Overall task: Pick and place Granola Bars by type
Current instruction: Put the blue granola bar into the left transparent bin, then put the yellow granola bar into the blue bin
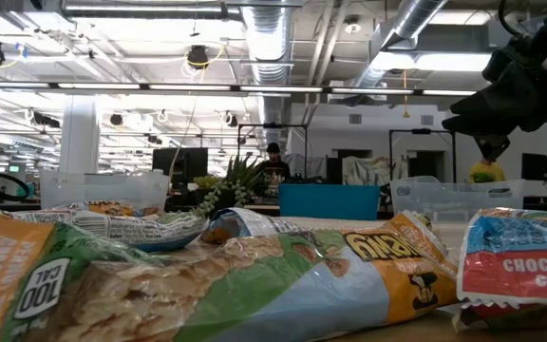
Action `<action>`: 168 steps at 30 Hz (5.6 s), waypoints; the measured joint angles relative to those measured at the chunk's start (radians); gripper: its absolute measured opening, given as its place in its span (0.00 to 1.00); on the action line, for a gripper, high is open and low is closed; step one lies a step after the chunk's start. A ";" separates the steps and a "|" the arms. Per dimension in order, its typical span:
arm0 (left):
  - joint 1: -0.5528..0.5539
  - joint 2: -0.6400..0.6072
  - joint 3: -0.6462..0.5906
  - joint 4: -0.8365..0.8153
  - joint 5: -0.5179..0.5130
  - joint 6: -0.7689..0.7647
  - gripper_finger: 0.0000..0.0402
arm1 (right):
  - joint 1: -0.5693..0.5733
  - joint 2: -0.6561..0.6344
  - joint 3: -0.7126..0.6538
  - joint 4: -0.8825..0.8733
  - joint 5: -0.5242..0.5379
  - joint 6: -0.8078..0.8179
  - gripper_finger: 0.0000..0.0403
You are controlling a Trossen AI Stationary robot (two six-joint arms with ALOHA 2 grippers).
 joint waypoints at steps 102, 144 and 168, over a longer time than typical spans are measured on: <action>0.028 0.052 0.061 -0.054 -0.114 -0.093 0.08 | 0.000 0.000 0.000 0.000 0.000 0.000 0.32; 1.435 -0.570 0.061 -0.477 -0.454 0.347 0.08 | 0.000 0.000 0.000 0.000 0.000 0.000 0.32; 1.575 -0.470 0.035 -0.485 -0.450 0.525 0.33 | 0.000 0.000 0.000 0.000 0.000 0.000 0.32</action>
